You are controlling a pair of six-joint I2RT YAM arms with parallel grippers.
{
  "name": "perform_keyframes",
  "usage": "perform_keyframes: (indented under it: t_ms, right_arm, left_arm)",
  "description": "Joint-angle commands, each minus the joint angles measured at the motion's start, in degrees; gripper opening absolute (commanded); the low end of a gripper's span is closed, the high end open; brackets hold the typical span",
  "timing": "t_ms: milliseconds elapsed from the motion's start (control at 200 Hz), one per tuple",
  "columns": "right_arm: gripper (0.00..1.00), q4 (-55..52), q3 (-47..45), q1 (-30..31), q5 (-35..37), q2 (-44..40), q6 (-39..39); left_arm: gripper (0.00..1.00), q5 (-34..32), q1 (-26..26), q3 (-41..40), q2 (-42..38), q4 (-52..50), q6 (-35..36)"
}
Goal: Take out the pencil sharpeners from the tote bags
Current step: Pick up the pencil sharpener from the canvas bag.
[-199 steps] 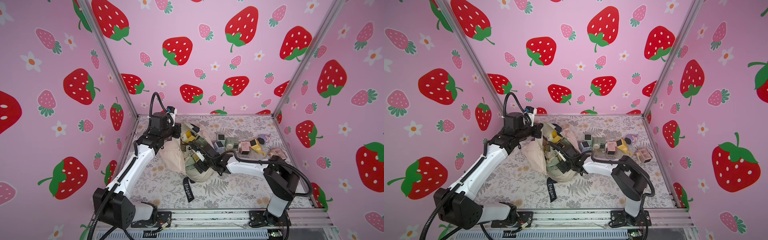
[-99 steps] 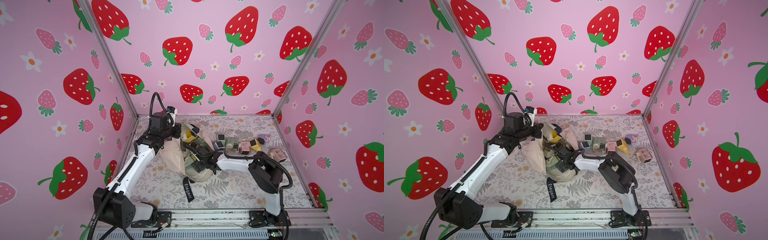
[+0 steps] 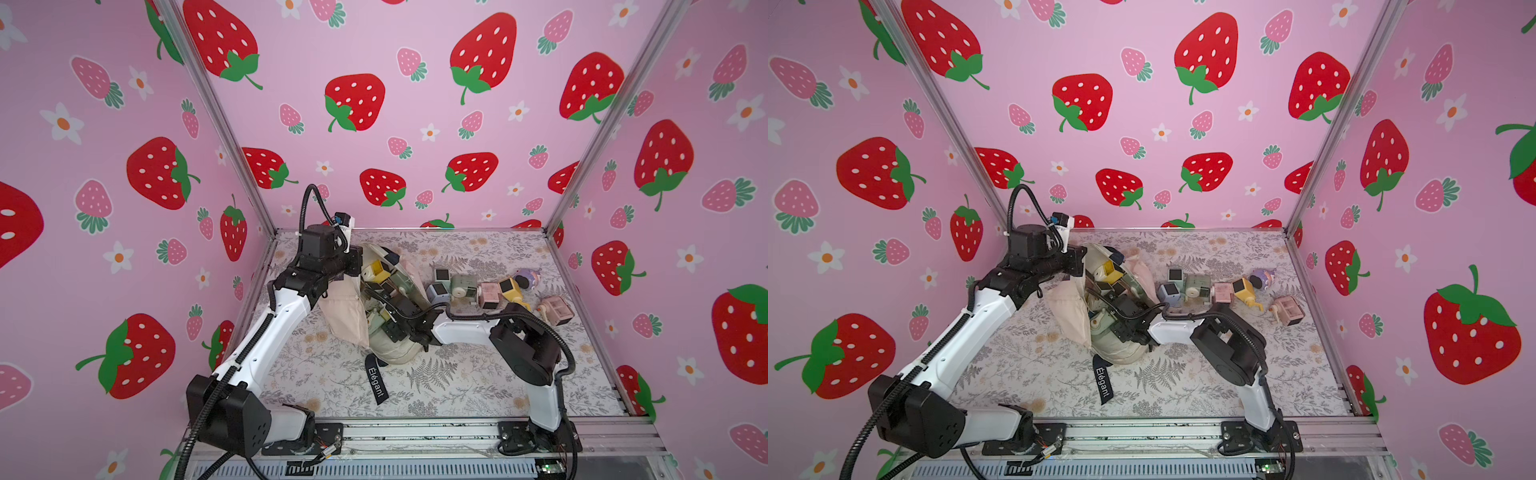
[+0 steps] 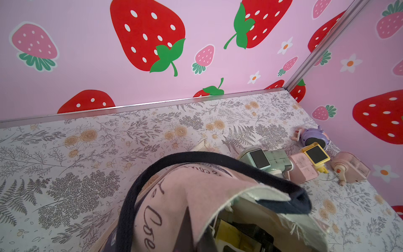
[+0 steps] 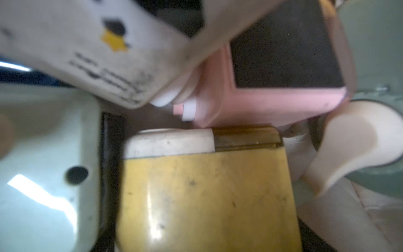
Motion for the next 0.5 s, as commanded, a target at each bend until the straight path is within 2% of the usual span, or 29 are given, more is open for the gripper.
perform_keyframes:
  t_ms: [0,160,495]
  right_arm:
    - [0.79,3.7,-3.1,0.5,-3.5,-4.7,-1.5]
    - [0.79,5.5,-5.2,0.5,-8.2,-8.2,-2.0]
    - [0.77,8.0,-8.8,0.5,-12.3,-13.5,-2.5]
  left_arm:
    - [0.0,1.1,-0.3,2.9,0.0,1.7,0.3]
    - [0.0,1.2,-0.3,3.1,0.2,1.5,0.3]
    - [0.0,1.2,-0.3,3.1,0.3,1.5,0.3]
